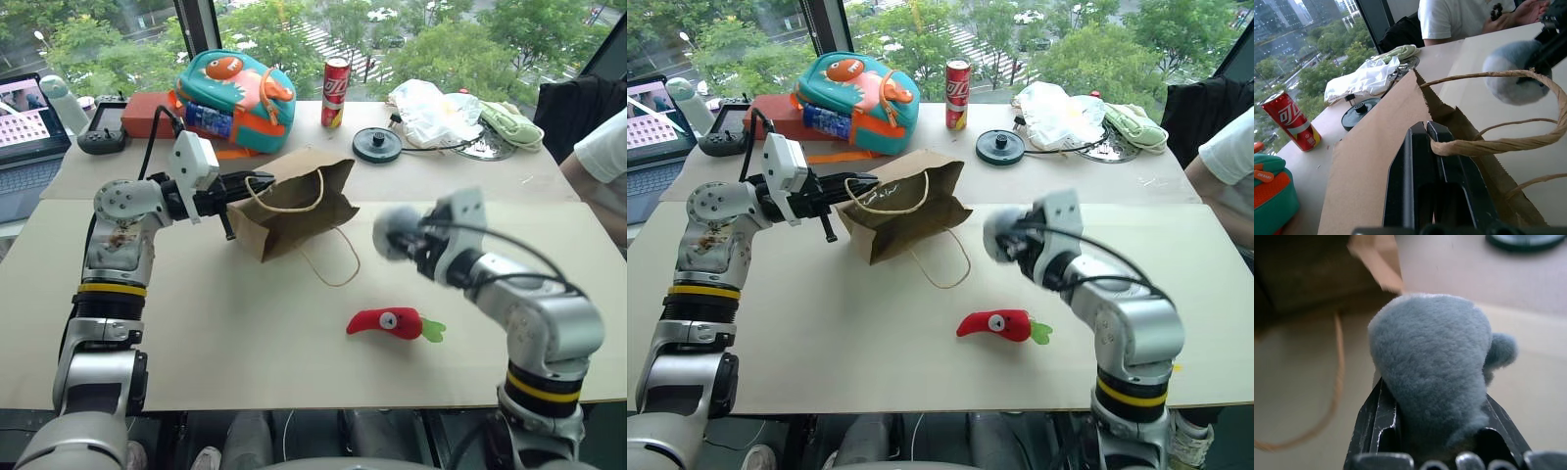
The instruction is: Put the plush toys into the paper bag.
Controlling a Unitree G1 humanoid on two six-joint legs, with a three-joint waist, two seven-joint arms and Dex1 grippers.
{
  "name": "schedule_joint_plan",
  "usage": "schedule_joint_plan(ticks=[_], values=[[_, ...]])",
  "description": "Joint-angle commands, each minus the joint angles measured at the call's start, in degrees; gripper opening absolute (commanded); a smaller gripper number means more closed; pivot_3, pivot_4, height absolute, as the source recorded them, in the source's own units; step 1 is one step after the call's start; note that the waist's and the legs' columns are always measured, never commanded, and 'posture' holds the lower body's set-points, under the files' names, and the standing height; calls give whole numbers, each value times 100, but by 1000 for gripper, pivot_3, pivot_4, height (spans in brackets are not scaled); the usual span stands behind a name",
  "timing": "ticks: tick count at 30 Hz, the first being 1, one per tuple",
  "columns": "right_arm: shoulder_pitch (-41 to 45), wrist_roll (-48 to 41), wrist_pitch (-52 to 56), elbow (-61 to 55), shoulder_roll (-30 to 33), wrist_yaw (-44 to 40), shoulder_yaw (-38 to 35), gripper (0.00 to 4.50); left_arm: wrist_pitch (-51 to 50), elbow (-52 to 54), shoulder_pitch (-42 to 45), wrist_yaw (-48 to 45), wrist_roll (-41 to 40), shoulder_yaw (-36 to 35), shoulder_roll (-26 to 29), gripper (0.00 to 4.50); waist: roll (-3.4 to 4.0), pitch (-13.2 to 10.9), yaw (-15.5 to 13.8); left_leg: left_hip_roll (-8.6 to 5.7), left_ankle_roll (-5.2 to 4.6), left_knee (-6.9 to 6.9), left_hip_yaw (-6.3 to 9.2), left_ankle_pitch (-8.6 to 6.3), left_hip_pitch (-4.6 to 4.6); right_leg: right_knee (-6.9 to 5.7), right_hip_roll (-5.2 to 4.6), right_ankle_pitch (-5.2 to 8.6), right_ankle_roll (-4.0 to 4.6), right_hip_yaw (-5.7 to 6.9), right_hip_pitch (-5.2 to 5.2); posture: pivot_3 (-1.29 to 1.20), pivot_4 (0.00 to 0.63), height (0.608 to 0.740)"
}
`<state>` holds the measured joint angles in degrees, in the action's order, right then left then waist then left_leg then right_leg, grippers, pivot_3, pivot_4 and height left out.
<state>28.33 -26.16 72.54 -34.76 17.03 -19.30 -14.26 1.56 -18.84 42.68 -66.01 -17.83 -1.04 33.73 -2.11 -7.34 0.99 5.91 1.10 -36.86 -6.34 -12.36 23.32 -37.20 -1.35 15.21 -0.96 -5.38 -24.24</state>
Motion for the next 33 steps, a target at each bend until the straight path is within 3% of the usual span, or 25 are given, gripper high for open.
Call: schedule_joint_plan(ticks=[1, 7, 14, 26, 29, 33], values=[[370, -429, 297, -263, -372, 154, -143, 1385, 152, 82, 145, -10, 19, -48, 22, 0, 0, 0, -12, 0, 0, 1, 0, 0, 1, 1, 0, 0, 0, 1, 0, 0, 150, 722], [760, -375, 277, 18, -1065, 572, 625, 1385, 148, 101, 152, 0, -2, -41, 1, 0, 2, 0, -6, -1, 0, 0, -1, 0, 16, 3, -3, 0, 0, 1, -9, 0, 150, 722], [1139, 340, -788, 1536, -1240, 685, 1833, 1385, 149, 67, 166, -16, 5, 0, -58, 0, 2, 0, 5, -1, 0, -2, -1, 0, 17, 2, -4, 0, 0, 2, -9, 0, 150, 722], [1945, 863, -2213, 3687, -1530, 811, 1740, 1385, 166, 32, 199, -76, 16, 25, -58, 0, 4, -1, 9, 0, 0, -1, -1, 0, 20, 2, -4, 0, 1, 6, -13, 0, 150, 722], [1976, 870, -2295, 3764, -1577, 840, 1654, 2111, 167, 21, 213, -75, 15, 20, -59, 0, 4, -1, 9, 0, 0, 0, -1, 0, 21, 2, -4, 0, 1, 6, -14, 0, 150, 722], [1932, 813, -2244, 3620, -1637, 773, 1607, 3506, 180, -2, 223, -89, 17, 22, -59, 0, 5, -1, 14, 0, 0, 0, -1, 0, 24, 2, -4, 0, 0, 6, -15, 0, 150, 722]])
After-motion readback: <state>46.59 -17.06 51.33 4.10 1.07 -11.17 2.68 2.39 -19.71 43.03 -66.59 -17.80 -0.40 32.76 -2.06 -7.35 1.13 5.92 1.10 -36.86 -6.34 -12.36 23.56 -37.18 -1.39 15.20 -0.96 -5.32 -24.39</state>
